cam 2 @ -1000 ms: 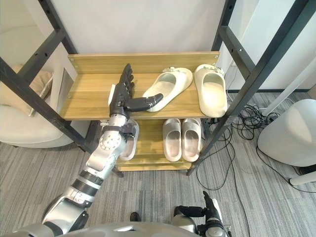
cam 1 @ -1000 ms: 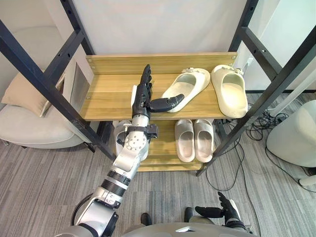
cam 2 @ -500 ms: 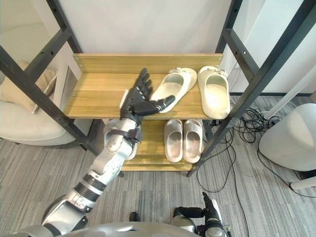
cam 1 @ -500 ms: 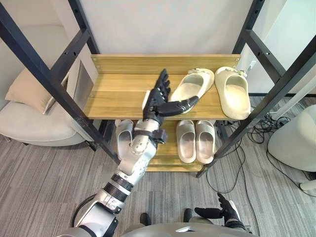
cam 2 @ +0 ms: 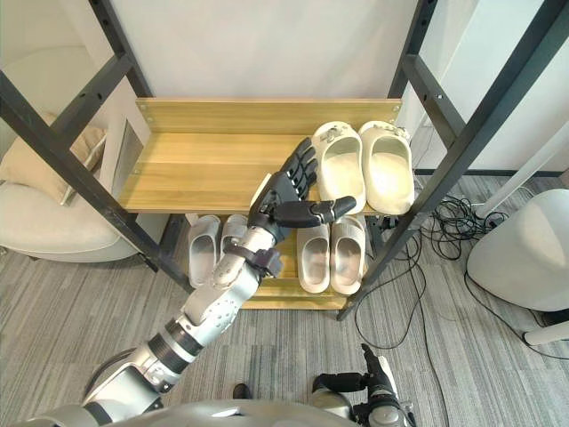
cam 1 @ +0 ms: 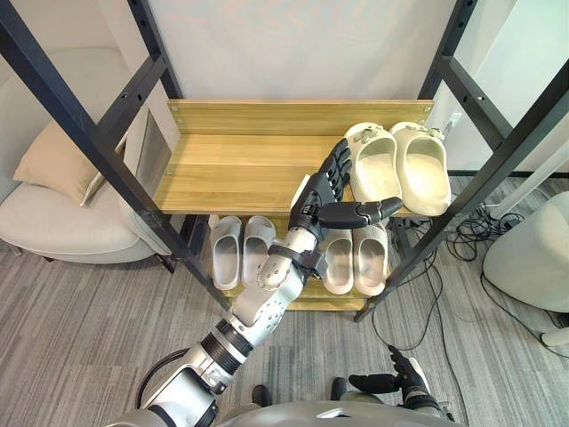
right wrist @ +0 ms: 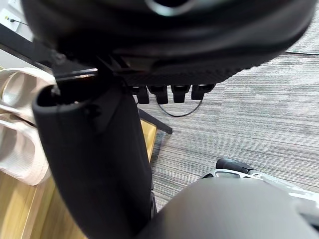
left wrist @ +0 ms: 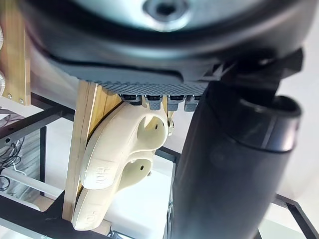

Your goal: Organize the slippers on the shoe rack

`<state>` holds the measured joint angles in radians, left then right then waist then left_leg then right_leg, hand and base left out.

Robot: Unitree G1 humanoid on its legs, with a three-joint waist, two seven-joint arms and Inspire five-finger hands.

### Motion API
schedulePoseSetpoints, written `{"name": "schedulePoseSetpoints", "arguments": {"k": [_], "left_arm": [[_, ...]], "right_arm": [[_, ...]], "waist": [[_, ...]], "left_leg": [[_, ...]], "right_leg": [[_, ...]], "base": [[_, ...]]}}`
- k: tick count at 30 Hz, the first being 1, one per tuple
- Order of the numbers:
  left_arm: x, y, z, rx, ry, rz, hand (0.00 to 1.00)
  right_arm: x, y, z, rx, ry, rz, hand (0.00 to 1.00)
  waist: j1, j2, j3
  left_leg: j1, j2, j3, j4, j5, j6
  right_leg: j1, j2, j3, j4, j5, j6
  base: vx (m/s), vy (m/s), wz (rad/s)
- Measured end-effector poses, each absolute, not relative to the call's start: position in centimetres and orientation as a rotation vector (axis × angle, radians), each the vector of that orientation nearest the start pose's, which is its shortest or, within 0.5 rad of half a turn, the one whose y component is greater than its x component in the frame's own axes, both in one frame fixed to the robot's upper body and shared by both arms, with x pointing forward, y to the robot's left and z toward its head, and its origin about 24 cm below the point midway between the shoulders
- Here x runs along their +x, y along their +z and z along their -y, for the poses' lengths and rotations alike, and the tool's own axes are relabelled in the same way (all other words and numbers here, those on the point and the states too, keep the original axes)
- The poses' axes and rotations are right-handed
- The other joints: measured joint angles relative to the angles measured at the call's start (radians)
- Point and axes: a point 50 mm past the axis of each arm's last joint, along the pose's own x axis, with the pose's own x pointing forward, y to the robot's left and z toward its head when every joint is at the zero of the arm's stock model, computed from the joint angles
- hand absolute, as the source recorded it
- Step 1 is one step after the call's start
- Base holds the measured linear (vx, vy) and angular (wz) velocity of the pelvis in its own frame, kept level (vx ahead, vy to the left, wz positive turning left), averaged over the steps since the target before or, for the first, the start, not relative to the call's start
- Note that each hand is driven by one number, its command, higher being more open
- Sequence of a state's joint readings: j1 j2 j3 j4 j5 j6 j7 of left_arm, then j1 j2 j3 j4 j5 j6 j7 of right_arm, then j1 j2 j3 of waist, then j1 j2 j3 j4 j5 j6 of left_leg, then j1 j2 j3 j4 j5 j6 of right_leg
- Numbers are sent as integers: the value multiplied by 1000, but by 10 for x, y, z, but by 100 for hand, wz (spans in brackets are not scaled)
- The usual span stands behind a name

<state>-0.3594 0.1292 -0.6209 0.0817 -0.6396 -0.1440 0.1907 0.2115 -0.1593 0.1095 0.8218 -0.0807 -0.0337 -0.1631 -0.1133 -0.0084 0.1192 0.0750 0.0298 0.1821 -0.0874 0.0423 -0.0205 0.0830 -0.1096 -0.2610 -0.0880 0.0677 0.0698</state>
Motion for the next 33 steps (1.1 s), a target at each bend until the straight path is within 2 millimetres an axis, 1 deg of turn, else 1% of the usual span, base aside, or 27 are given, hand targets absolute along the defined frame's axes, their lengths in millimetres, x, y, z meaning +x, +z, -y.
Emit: {"name": "schedulePoseSetpoints", "arguments": {"k": [13,18,19,22,23,24,25,28,30,31,33], "left_arm": [[274,97,-25,-394,-491,101,100],[274,97,-34,-370,-489,111,100],[267,96,-37,-385,-499,114,100],[255,94,-42,-410,-528,108,100],[248,92,-41,-438,-557,95,100],[246,91,-41,-445,-564,92,100],[240,93,-38,-478,-594,90,100],[226,101,-29,-540,-687,105,100],[219,106,-24,-560,-743,122,100],[212,111,-20,-576,-796,138,100],[204,113,-14,-589,-853,143,100]], "right_arm": [[93,-146,202,-322,-101,-980,100],[93,-146,202,-322,-100,-980,100],[93,-146,202,-322,-99,-981,100],[93,-147,202,-320,-94,-984,100],[92,-147,202,-319,-90,-989,100],[91,-147,204,-323,-90,-990,100],[90,-148,204,-324,-89,-994,100],[88,-148,205,-323,-78,-1005,100],[87,-149,204,-327,-62,-1007,100],[87,-149,204,-339,-46,-1004,100],[86,-149,205,-347,-36,-1005,100]], "waist": [[0,-2,-1],[1,-3,-2],[1,-3,-2],[4,-3,-2],[10,-3,-3],[11,-2,-4],[20,-2,-5],[32,1,-15],[33,3,-23],[34,7,-30],[34,11,-40]], "left_leg": [[0,0,0,0,0,0],[0,0,0,0,0,0],[-1,0,0,0,0,0],[-1,0,-1,0,0,0],[-2,0,-3,1,0,0],[-3,0,-3,1,0,0],[-6,0,-3,0,0,0],[-12,-1,-3,1,0,0],[-13,-1,-3,1,0,0],[-13,-1,-1,1,0,0],[-12,-1,-1,1,0,0]], "right_leg": [[0,0,0,-1,1,1],[0,0,-1,0,1,2],[0,0,-1,0,1,2],[0,0,-2,0,1,2],[0,-2,-3,0,1,2],[0,-2,-2,1,1,2],[-3,-3,-2,3,1,2],[-8,-7,-1,3,1,2],[-8,-7,2,3,1,2],[-8,-7,3,3,1,2],[-8,-7,5,4,1,2]], "base": [[0,0,0],[0,0,0],[0,0,0],[0,0,0],[0,0,0],[0,0,0],[0,0,0],[0,0,0],[0,0,0],[0,0,0],[0,0,0]]}}
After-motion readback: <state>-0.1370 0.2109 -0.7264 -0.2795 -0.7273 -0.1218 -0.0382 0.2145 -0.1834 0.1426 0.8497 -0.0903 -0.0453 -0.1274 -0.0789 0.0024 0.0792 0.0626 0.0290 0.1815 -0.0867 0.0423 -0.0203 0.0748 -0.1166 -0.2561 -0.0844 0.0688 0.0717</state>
